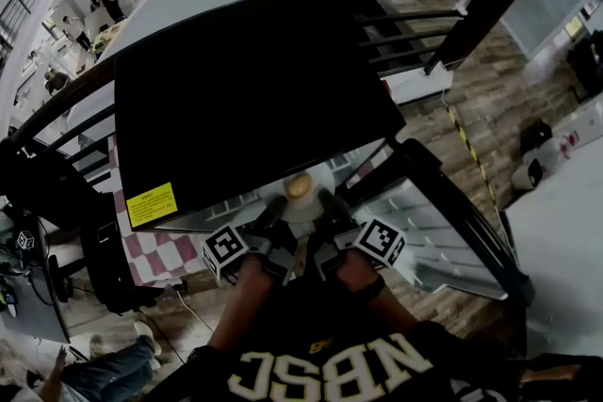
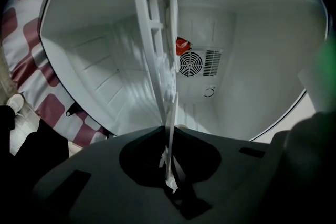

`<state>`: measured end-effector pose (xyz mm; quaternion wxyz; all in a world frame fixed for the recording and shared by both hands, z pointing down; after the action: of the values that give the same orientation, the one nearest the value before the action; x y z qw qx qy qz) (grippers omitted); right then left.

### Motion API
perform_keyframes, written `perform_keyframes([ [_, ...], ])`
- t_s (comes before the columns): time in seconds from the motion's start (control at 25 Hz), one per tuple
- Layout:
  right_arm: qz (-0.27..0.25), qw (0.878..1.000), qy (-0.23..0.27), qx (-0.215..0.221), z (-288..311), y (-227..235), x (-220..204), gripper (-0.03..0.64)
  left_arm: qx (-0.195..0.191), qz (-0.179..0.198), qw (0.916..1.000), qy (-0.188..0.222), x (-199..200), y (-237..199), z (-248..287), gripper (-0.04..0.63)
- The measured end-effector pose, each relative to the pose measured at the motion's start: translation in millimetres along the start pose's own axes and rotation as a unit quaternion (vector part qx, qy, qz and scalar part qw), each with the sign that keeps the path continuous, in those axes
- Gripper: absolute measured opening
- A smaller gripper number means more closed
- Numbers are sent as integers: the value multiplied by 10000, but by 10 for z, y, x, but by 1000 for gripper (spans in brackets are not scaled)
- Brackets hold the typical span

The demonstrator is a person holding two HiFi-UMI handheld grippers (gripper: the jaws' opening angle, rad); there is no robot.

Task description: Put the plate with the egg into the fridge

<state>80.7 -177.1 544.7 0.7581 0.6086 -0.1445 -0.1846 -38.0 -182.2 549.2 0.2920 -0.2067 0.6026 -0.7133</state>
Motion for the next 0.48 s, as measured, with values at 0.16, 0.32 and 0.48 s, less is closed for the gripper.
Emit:
perform_keyframes([
  [0.16,73,10000,-7,-6,70,27,28,31,94,43,9999,55,28,18,44,45],
  [0.32,55,10000,-1,-22,140,-18,44,31,87,-59,9999,108,66,3,72,44],
  [0.48,72,10000,-13,-20,203,-38,69,31,94,-281,9995,106,56,34,81,46],
])
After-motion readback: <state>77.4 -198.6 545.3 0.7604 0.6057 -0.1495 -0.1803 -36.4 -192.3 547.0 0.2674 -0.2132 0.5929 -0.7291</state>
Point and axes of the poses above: the fingertips, and each gripper's own axes: z forward along the fingers, y to its right, x out of its top, the point moved 2 cm from there along -z, backward along the fingers, and after that the axes turned 10 degrees about z, right-handed, at the moved point
